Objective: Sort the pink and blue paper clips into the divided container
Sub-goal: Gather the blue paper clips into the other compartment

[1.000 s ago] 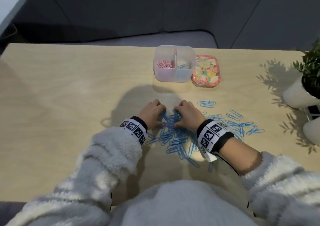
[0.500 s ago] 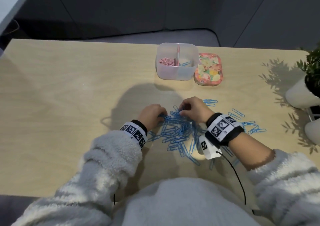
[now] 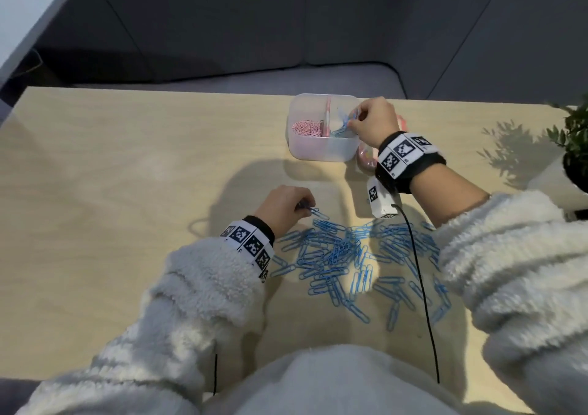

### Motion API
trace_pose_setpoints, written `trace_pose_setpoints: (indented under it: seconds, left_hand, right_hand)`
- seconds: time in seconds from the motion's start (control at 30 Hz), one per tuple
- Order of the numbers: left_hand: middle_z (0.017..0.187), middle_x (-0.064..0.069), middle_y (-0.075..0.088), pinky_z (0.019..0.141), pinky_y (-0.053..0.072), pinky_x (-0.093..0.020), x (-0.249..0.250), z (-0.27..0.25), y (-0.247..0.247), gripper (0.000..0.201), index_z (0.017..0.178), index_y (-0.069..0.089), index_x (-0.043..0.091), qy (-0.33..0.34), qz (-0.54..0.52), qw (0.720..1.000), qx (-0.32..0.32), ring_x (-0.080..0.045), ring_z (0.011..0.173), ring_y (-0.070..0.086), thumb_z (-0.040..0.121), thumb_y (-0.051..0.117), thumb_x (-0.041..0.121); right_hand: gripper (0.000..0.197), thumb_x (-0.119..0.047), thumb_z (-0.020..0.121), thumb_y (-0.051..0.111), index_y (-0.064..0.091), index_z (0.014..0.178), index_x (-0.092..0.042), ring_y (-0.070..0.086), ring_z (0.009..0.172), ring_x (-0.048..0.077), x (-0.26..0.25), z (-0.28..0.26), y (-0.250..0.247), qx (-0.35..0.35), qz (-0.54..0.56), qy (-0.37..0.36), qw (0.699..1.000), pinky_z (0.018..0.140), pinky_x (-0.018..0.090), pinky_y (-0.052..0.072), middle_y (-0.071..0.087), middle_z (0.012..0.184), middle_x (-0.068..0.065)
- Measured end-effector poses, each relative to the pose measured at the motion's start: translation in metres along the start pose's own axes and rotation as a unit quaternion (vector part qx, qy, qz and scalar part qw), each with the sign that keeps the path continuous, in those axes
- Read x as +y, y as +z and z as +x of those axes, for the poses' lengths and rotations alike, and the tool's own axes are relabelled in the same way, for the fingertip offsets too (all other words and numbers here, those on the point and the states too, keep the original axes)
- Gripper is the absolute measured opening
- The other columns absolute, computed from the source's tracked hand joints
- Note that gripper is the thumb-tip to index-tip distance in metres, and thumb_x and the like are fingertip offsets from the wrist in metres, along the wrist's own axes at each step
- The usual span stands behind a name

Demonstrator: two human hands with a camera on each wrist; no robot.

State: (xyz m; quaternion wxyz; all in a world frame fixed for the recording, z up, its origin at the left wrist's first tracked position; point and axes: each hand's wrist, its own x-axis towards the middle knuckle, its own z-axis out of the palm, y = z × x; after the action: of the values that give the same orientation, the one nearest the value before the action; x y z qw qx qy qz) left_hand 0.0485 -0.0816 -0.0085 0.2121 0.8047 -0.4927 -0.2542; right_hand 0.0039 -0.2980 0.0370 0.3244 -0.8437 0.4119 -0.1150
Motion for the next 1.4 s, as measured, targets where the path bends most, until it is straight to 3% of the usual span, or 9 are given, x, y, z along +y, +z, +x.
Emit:
trace_pose_setpoints:
  seconds: [0.2,0.3,0.5,0.67,0.77,0.87,1.07,1.2,1.4]
  left_hand:
    - [0.094,-0.009,0.07,0.074,0.04,-0.017,0.036,0.055,-0.033,0.014,0.094,0.068,0.007,0.009,-0.074,0.991,0.11,-0.012,0.078,0.056,0.081,0.065,0.009]
    - [0.098,-0.011,0.068,0.07,0.034,-0.018,0.052,0.091,-0.044,0.016,0.094,0.067,0.005,-0.011,-0.089,0.983,0.162,-0.014,0.08,0.051,0.079,0.061,0.007]
    - [0.11,-0.012,0.065,0.085,0.044,-0.03,0.068,0.14,-0.043,0.018,0.102,0.063,0.008,-0.054,0.002,0.989,0.14,-0.028,0.104,0.058,0.085,0.058,0.009]
    - [0.089,-0.018,0.057,0.08,0.046,-0.035,0.074,0.143,-0.036,0.016,0.076,0.056,0.007,-0.045,0.07,0.995,0.056,-0.036,0.092,0.057,0.087,0.057,0.017]
    - [0.116,-0.013,0.063,0.093,0.039,-0.031,0.07,0.123,-0.041,0.024,0.109,0.063,0.008,0.0,0.029,0.996,0.082,-0.03,0.112,0.054,0.09,0.051,0.016]
    - [0.107,-0.01,0.066,0.082,0.039,-0.025,0.049,0.068,-0.042,0.018,0.101,0.066,0.008,0.032,-0.018,0.993,0.108,-0.023,0.093,0.057,0.088,0.054,0.012]
    - [0.101,-0.007,0.054,0.072,0.038,-0.026,-0.028,-0.061,-0.018,0.036,0.108,0.058,0.011,-0.116,0.051,0.99,-0.056,-0.02,0.084,0.055,0.081,0.068,0.031]
    - [0.098,-0.002,0.049,0.076,0.044,-0.028,-0.05,-0.112,0.0,0.048,0.107,0.052,0.013,-0.2,0.034,0.978,-0.044,-0.019,0.082,0.053,0.072,0.075,0.038]
    - [0.102,-0.013,0.058,0.077,0.039,-0.027,-0.04,-0.125,0.031,0.019,0.103,0.058,0.008,-0.19,-0.017,0.981,0.035,-0.026,0.091,0.055,0.084,0.058,0.01]
  right_hand:
    - [0.022,-0.011,0.088,0.056,0.068,0.103,-0.001,0.062,0.098,0.024,0.004,-0.013,-0.005,0.011,0.046,-0.011,0.999,0.083,0.02,0.038,0.069,0.104,0.013]
    - [0.021,-0.006,0.085,0.05,0.07,0.089,0.0,0.065,0.082,0.029,0.021,-0.027,-0.012,0.046,0.136,-0.019,0.99,0.081,0.043,0.053,0.07,0.092,0.02]
    - [0.018,-0.006,0.084,0.052,0.07,0.082,-0.005,0.065,0.068,0.03,0.067,-0.073,-0.02,0.05,0.152,0.01,0.987,0.072,0.046,0.055,0.07,0.083,0.021]
    - [0.02,-0.011,0.088,0.053,0.065,0.074,-0.021,0.061,0.064,0.023,0.09,-0.091,-0.013,0.02,0.166,0.03,0.985,0.07,0.047,0.054,0.068,0.077,0.015]
    - [0.016,-0.01,0.087,0.054,0.067,0.08,-0.015,0.066,0.074,0.032,0.095,-0.094,-0.005,0.006,0.148,0.035,0.988,0.073,0.046,0.053,0.069,0.079,0.013]
    - [0.015,-0.007,0.086,0.054,0.069,0.09,-0.007,0.066,0.086,0.028,0.092,-0.102,0.009,-0.057,0.092,0.024,0.994,0.081,0.038,0.052,0.07,0.088,0.006]
    - [0.024,-0.01,0.087,0.053,0.065,0.106,-0.003,0.057,0.101,0.03,0.06,-0.125,0.046,-0.148,-0.019,-0.076,0.986,0.09,0.034,0.041,0.066,0.108,0.015]
    - [0.03,-0.013,0.094,0.043,0.058,0.119,-0.005,0.043,0.117,0.033,0.031,-0.136,0.078,-0.241,-0.103,-0.171,0.95,0.101,0.04,0.034,0.054,0.122,0.016]
    - [0.034,-0.03,0.094,0.043,0.055,0.12,-0.012,0.043,0.114,0.032,0.013,-0.162,0.104,-0.262,-0.266,-0.303,0.877,0.089,0.042,0.039,0.049,0.123,0.012]
